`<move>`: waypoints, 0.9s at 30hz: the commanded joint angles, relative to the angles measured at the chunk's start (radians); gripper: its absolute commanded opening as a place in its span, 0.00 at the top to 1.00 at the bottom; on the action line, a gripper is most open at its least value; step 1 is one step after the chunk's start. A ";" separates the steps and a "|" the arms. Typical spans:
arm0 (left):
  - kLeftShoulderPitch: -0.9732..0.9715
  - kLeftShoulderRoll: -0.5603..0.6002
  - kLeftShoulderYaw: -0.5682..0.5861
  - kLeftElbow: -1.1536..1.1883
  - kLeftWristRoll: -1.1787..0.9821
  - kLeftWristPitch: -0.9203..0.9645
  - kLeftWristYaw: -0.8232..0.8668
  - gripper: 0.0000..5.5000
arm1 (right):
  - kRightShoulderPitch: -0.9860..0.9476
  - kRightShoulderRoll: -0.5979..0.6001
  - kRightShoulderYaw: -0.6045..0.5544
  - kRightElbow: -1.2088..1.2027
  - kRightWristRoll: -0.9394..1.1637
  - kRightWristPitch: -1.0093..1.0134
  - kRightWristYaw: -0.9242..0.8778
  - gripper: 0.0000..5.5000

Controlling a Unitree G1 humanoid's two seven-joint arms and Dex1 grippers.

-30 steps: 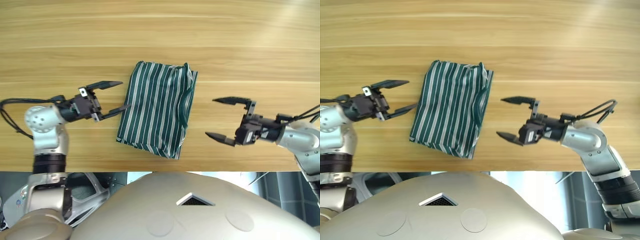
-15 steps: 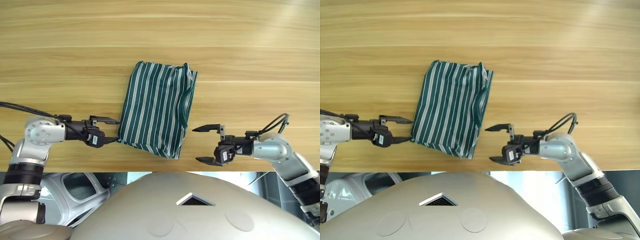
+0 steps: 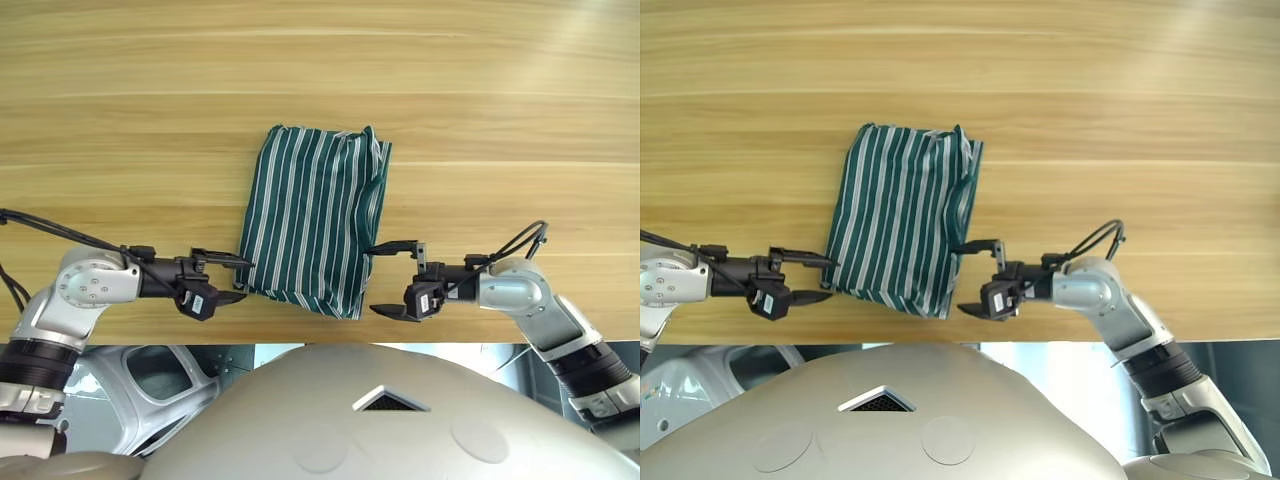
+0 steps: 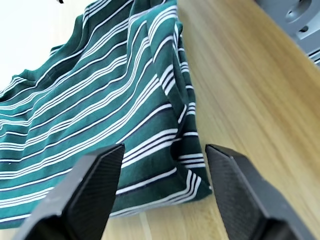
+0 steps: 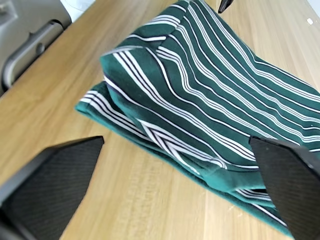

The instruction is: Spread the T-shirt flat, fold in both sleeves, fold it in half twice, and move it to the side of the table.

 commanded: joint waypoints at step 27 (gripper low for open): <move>-0.162 -0.159 -0.283 0.065 -0.021 0.026 0.072 0.45 | -0.031 -0.032 -0.025 0.023 -0.023 -0.025 -0.003 0.02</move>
